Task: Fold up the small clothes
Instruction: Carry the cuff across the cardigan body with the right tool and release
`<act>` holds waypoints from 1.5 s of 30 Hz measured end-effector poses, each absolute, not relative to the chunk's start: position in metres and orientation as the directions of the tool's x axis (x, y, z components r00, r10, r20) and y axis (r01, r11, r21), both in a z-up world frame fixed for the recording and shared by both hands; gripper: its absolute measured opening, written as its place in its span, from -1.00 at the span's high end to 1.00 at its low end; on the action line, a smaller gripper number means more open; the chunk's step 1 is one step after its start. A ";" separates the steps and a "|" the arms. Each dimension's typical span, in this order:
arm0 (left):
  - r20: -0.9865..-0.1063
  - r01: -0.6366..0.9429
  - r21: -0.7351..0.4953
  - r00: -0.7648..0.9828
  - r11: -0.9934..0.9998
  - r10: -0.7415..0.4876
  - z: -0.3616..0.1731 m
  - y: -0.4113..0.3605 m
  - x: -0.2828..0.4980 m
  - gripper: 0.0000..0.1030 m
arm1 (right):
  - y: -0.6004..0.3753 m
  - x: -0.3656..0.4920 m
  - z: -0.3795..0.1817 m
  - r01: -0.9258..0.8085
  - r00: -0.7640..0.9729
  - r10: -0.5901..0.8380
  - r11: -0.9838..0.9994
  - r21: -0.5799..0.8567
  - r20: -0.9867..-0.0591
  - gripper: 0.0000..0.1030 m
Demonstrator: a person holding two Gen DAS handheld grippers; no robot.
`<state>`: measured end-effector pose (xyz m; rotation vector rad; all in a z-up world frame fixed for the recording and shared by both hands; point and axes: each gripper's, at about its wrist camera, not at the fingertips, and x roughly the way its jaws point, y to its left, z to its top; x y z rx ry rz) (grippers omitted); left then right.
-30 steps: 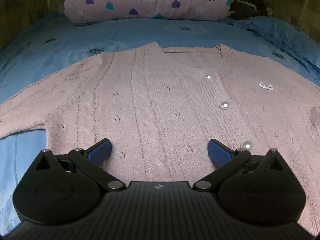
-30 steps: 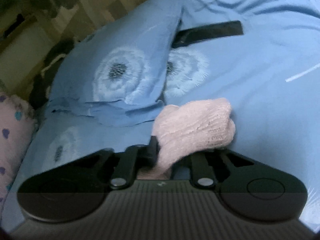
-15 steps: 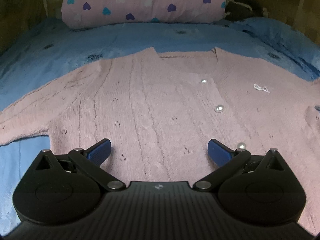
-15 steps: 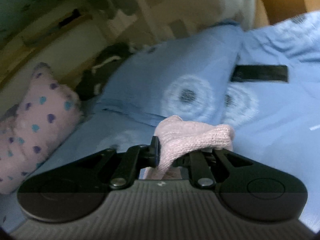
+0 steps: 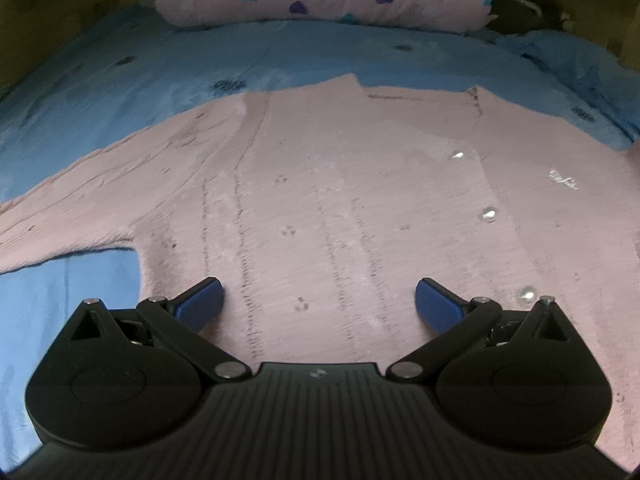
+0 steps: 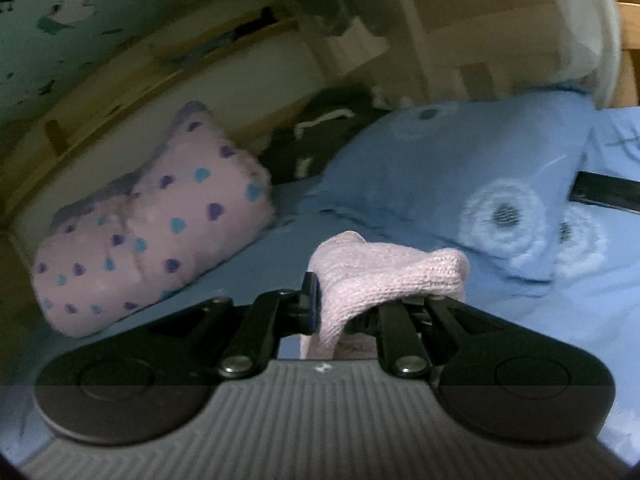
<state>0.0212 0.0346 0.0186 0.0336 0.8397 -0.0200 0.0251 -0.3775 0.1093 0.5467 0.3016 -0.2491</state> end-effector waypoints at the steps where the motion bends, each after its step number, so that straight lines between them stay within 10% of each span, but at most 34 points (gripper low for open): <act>1: -0.748 0.025 0.024 0.663 0.999 0.001 0.018 0.036 0.022 -1.00 | -0.372 0.025 0.113 0.293 0.930 -0.134 0.831 0.473 -0.341 0.73; 15: -0.747 -0.075 0.017 0.662 0.997 0.062 0.032 0.062 0.031 -1.00 | -0.255 0.042 0.148 0.015 0.954 0.120 0.896 0.445 -0.275 0.74; 35: -0.750 -0.164 -0.049 0.658 0.985 0.072 0.039 0.090 0.040 -1.00 | -0.132 0.091 0.017 -0.096 0.754 0.395 0.857 0.507 -0.524 0.67; 40: -0.747 -0.140 -0.051 0.663 0.989 0.055 0.037 0.085 0.040 -1.00 | -0.138 0.083 0.017 -0.123 0.749 0.406 0.861 0.493 -0.523 0.00; 45: -0.724 -0.080 -0.027 0.689 0.996 0.036 0.039 0.070 0.035 -1.00 | -0.158 0.063 0.019 -0.149 0.754 0.404 0.873 0.464 -0.518 -0.02</act>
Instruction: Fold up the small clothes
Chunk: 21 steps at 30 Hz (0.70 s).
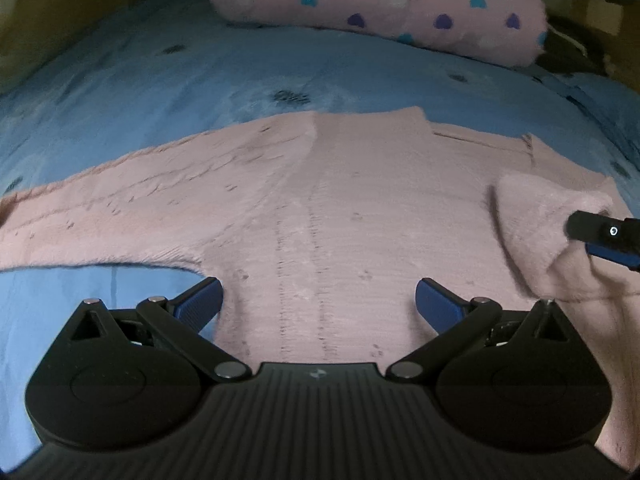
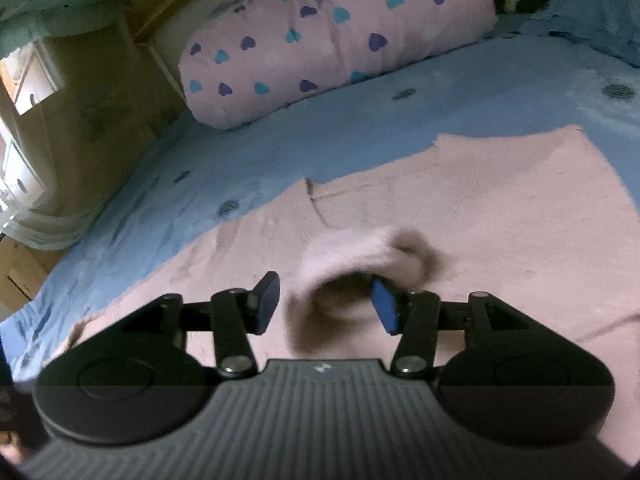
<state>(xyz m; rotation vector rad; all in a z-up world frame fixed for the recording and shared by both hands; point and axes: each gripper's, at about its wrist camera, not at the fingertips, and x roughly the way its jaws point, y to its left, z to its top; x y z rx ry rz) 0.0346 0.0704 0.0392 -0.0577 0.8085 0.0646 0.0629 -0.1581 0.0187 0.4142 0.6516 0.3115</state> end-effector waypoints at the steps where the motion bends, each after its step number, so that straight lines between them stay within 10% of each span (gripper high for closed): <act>1: -0.717 -0.058 -0.022 0.697 0.998 0.025 0.041 0.065 0.032 -1.00 | -0.164 0.061 0.018 -0.145 0.748 0.399 0.879 0.455 -0.531 -0.02; 21: -0.632 0.089 0.121 0.775 0.989 0.007 0.076 -0.052 0.041 -1.00 | -0.285 0.052 0.031 0.114 0.731 0.205 0.904 0.413 -0.651 -0.07</act>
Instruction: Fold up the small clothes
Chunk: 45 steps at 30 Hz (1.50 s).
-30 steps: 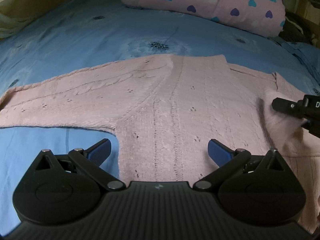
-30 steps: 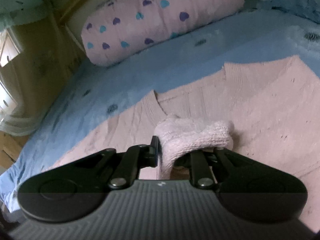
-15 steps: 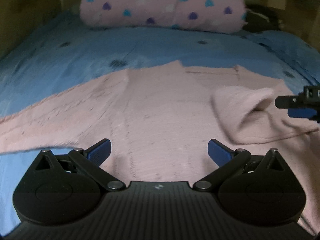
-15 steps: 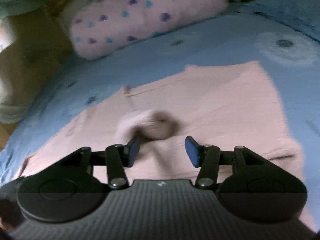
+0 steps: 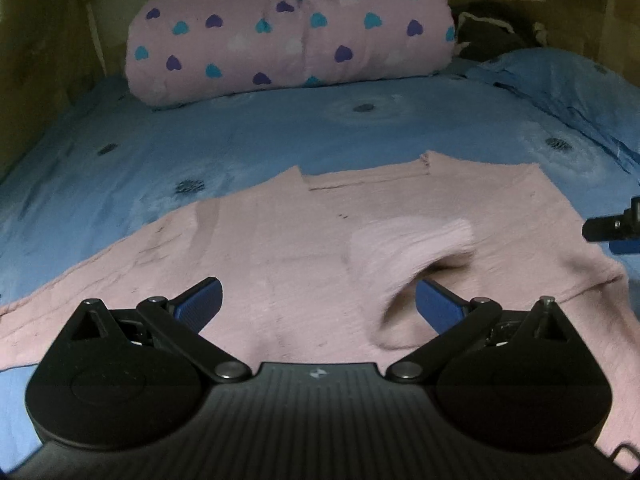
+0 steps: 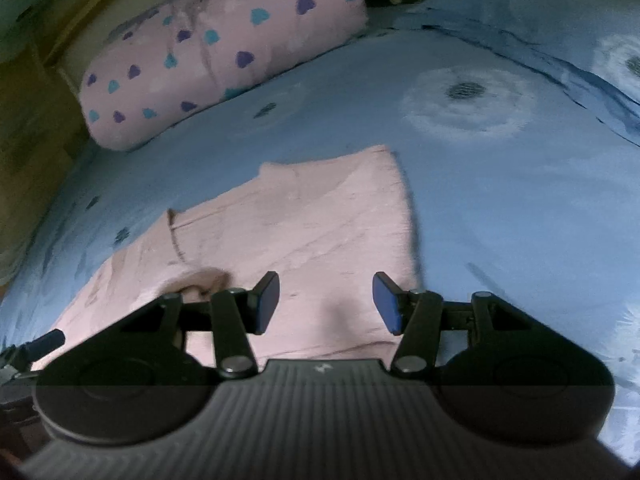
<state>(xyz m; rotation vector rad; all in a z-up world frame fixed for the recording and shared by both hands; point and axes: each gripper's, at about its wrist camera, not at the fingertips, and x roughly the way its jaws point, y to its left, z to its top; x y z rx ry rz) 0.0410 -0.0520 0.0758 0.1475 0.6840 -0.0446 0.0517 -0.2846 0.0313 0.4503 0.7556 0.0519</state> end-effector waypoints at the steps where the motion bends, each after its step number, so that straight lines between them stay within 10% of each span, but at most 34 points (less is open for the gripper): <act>1: -0.630 0.097 0.117 0.777 0.988 -0.001 0.075 -0.057 0.043 -1.00 | -0.288 0.051 0.030 0.123 0.729 0.201 0.902 0.414 -0.655 -0.07; 14: -0.588 0.134 0.237 0.808 0.962 0.032 0.041 -0.117 0.087 -0.99 | -0.321 0.057 0.027 0.139 0.729 0.299 0.816 0.560 -0.616 -0.07; 22: -0.534 0.050 0.108 0.845 0.993 0.015 0.052 -0.094 0.088 0.21 | -0.331 0.059 0.027 0.156 0.734 0.320 0.779 0.608 -0.599 -0.07; 31: -0.495 -0.141 0.098 0.852 0.985 0.172 0.068 -0.022 0.070 0.15 | -0.327 0.061 0.025 0.155 0.725 0.303 0.804 0.575 -0.619 -0.07; 39: -0.543 -0.162 0.089 0.819 0.983 0.184 0.054 0.019 0.067 -0.63 | -0.315 0.070 0.021 0.149 0.697 0.295 0.832 0.534 -0.654 -0.07; 45: -0.560 -0.137 0.135 0.807 0.981 0.189 0.046 0.020 0.089 -0.66 | -0.321 0.070 0.023 0.193 0.716 0.231 0.842 0.504 -0.659 -0.07</act>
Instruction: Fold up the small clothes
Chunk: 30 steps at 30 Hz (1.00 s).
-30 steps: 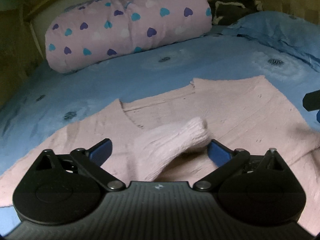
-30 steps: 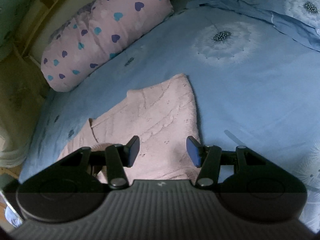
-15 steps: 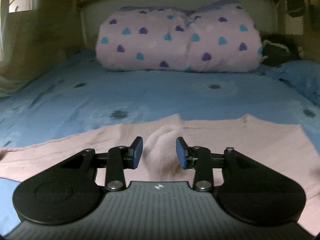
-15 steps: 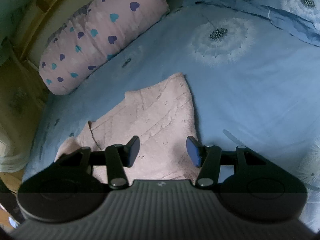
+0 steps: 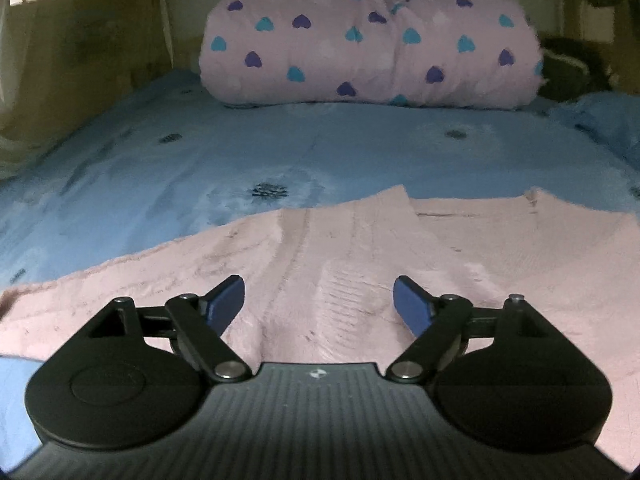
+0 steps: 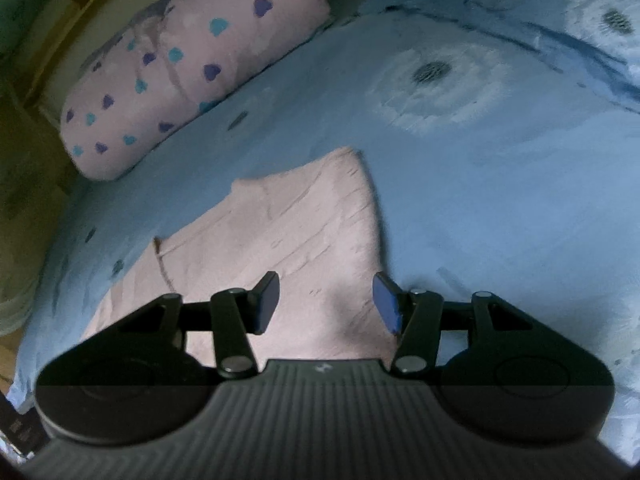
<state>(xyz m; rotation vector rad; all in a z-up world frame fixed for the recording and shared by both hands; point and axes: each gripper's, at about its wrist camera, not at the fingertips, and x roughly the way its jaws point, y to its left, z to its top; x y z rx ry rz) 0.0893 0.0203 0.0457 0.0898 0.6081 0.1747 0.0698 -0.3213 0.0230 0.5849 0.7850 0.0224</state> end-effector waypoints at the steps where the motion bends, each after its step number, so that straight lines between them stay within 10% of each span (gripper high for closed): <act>1: -0.562 -0.143 0.154 0.801 0.978 0.206 0.043 0.019 0.094 -0.66 | -0.324 0.070 0.022 0.209 0.716 0.217 0.840 0.501 -0.663 -0.08; 11: -0.659 -0.120 -0.023 0.749 0.993 0.075 0.013 0.025 0.122 -0.61 | -0.336 0.075 0.015 0.297 0.713 0.154 0.817 0.494 -0.684 -0.08; 17: -0.614 -0.121 -0.040 0.786 0.992 0.071 0.027 0.021 0.118 0.53 | -0.332 0.076 0.020 0.300 0.749 0.123 0.814 0.498 -0.651 -0.08; 25: -0.559 -0.140 0.167 0.802 0.976 0.211 0.037 0.029 0.112 0.48 | -0.309 0.081 0.023 0.253 0.766 0.037 0.900 0.354 -0.642 -0.08; 30: -0.579 -0.165 0.196 0.776 0.967 0.250 0.016 0.042 0.108 -0.43 | -0.296 0.090 0.013 0.234 0.730 0.065 0.912 0.337 -0.681 -0.07</act>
